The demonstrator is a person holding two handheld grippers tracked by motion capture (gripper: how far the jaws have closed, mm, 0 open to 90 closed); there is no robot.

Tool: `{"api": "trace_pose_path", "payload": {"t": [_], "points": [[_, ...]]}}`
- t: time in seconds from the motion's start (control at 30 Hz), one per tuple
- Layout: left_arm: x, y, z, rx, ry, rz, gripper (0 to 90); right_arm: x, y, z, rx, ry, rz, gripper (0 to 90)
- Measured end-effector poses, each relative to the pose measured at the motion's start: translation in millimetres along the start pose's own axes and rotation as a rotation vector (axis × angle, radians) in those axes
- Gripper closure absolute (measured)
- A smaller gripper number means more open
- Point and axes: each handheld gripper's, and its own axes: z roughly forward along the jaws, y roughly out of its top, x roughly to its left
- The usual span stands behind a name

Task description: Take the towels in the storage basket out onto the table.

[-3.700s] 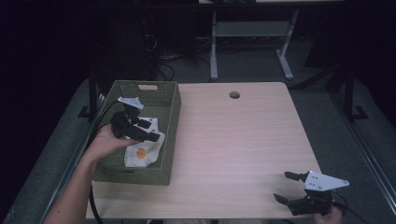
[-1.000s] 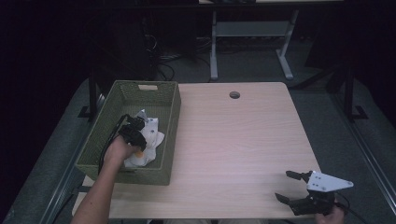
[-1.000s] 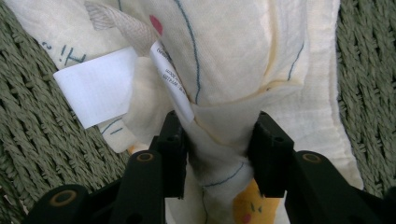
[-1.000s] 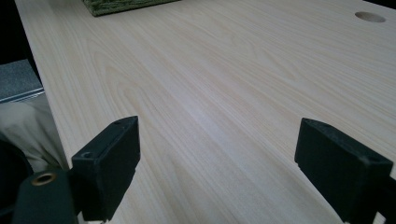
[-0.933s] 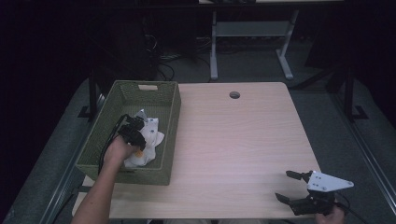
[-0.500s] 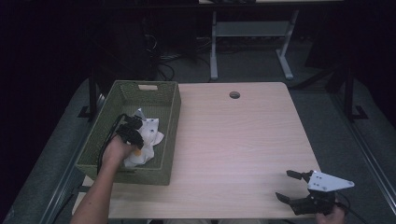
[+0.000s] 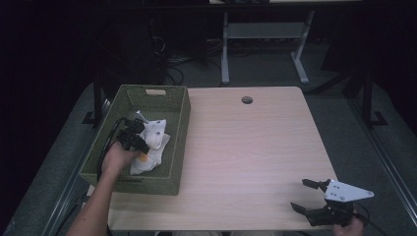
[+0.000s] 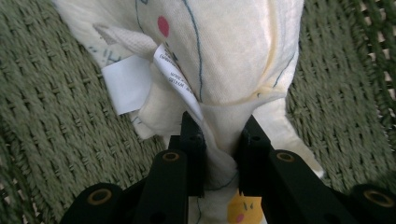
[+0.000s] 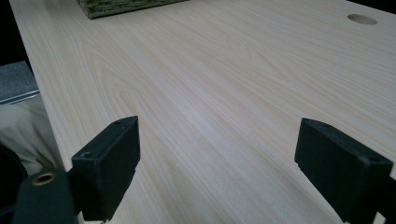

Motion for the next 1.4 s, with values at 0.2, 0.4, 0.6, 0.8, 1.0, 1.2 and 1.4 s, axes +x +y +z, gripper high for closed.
{"api": "trace_pose_path", "payload": {"t": [0.2, 0.4, 0.6, 0.8, 1.0, 1.2, 1.4], "points": [[3.4, -6.0, -18.7, -0.061, -0.035, -0.021, 76.2, -0.2, 0.0, 0.0, 0.003, -0.004, 0.003, 13.8], [8.5, -12.4, -30.6, -0.105, -0.062, -0.044, 76.1, -0.8, -0.4, 0.6, 0.007, -0.007, 0.008, 13.8], [9.7, -14.6, -35.6, -0.145, -0.081, -0.043, 76.0, -2.3, -1.7, 1.6, 0.011, -0.015, 0.011, 13.8], [12.0, -17.3, -44.6, -0.212, -0.148, -0.065, 76.0, -2.2, -1.4, 0.8, 0.002, -0.014, 0.014, 13.8], [16.5, -22.1, -51.5, -0.27, -0.21, -0.077, 75.9, -1.1, -0.6, 1.9, 0.006, -0.013, 0.012, 13.8], [22.6, -25.9, -57.3, -0.326, -0.29, -0.105, 75.9, -1.2, 0.6, 2.8, 0.004, -0.017, 0.003, 13.8], [23.9, -28.6, -63.1, -0.381, -0.36, -0.112, 75.8, 0.6, 1.5, 3.8, 0.006, -0.015, 0.008, 13.8]]}}
